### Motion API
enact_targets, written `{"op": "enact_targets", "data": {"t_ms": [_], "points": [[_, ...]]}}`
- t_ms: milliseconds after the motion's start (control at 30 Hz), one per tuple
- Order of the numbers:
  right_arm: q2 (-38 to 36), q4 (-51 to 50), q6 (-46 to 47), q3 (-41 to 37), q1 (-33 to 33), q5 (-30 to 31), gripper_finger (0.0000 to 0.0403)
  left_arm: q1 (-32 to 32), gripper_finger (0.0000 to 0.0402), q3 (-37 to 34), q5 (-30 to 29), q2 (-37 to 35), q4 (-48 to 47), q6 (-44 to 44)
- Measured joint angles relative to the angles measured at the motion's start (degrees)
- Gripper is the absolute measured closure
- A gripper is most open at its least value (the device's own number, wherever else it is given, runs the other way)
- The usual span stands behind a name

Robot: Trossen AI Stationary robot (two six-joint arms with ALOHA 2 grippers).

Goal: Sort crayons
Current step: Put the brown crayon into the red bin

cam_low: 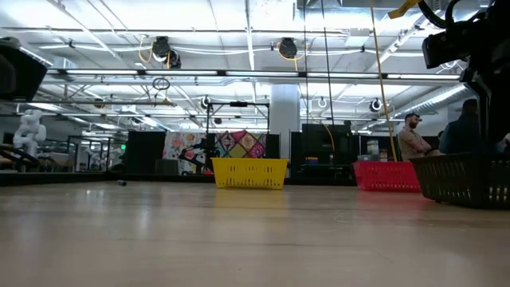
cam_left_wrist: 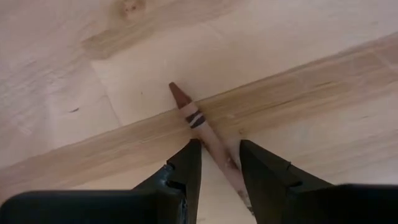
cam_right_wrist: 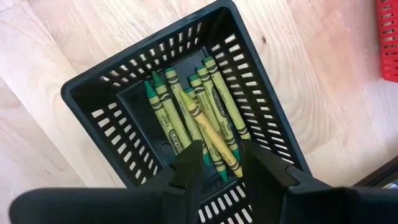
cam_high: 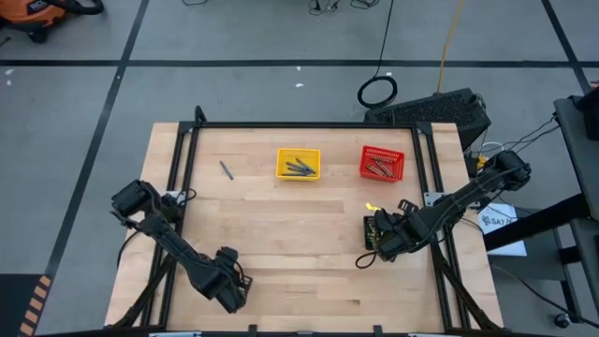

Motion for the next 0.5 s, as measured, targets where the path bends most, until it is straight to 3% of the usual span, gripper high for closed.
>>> {"op": "enact_targets", "data": {"t_ms": [267, 500], "points": [[0.02, 0.18, 0.09, 0.00, 0.00, -0.15, 0.0307, -0.04, 0.0296, -0.70, 0.97, 0.02, 0.58, 5.02], [0.02, 0.17, 0.03, 0.00, 0.00, -0.42, 0.0307, 0.06, 0.0369, -0.74, 3.50, 0.11, 0.70, 12.91]]}}
